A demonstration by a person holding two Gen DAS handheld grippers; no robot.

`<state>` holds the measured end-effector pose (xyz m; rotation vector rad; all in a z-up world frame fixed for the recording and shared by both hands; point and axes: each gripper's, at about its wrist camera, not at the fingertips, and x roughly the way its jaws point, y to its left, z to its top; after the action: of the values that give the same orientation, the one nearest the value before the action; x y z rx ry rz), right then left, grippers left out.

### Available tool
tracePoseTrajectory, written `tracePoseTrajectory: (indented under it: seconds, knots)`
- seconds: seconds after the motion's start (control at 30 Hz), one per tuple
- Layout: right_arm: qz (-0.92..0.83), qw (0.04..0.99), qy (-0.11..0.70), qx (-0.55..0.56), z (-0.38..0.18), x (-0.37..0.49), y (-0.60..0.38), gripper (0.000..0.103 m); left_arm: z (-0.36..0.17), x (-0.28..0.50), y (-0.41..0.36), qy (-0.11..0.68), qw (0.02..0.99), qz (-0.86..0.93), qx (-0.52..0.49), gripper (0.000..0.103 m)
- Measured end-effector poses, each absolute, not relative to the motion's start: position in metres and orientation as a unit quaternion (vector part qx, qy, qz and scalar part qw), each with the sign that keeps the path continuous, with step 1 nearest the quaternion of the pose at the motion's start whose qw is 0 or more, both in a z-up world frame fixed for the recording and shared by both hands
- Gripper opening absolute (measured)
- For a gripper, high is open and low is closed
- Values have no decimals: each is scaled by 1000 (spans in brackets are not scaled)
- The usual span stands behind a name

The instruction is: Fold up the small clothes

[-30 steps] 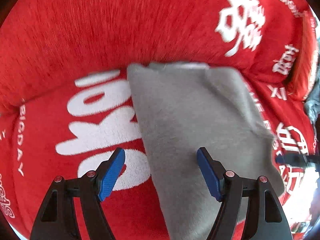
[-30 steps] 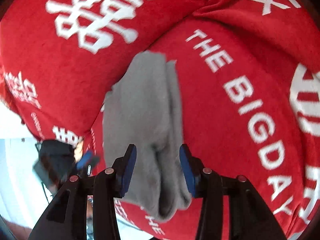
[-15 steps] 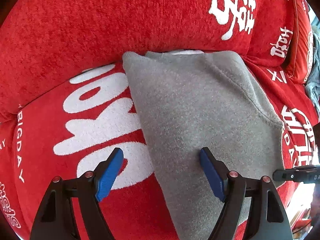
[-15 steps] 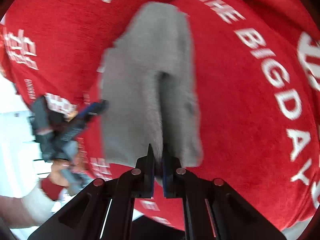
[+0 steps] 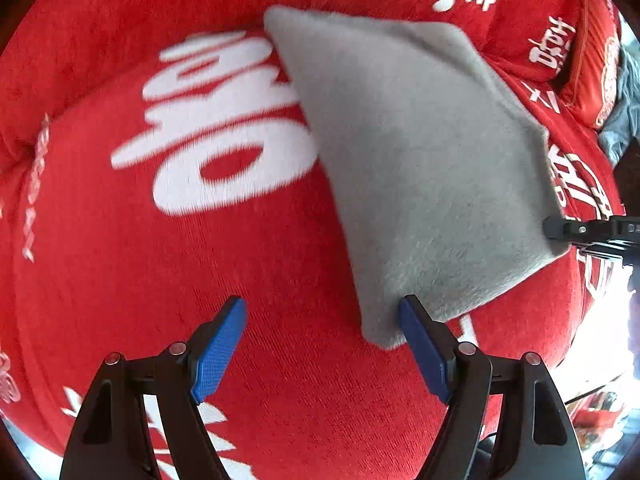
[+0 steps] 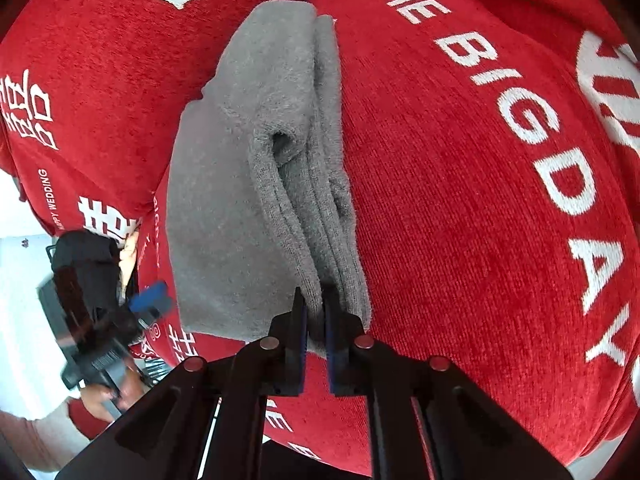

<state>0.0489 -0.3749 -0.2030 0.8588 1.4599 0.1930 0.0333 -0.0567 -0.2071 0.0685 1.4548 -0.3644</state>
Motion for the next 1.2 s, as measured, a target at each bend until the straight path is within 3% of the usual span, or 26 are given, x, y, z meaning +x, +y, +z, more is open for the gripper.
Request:
tracePoseTrajectory:
  seconds: [0.33, 0.4, 0.47, 0.5, 0.97, 1.07, 1.2]
  knots:
    - [68, 663, 655, 356, -189, 41, -374, 13, -199, 35, -54, 681, 716, -153, 14, 79]
    - [61, 665, 654, 356, -184, 40, -375, 21, -197, 36, -53, 683, 715, -149, 11, 79]
    - [53, 666, 654, 355, -180, 38, -376, 43, -196, 37, -54, 684, 715, -145, 11, 79]
    - [51, 666, 655, 354, -178, 37, -376, 45, -195, 38, -55, 685, 714, -144, 12, 79]
    - [38, 663, 655, 360, -175, 39, -385, 51, -195, 45, -66, 689, 711, -143, 26, 80]
    - [35, 662, 655, 362, -176, 39, -388, 57, -195, 46, -70, 688, 712, -138, 31, 102]
    - [30, 664, 653, 363, -175, 42, -392, 59, -193, 52, -74, 685, 715, -138, 29, 102]
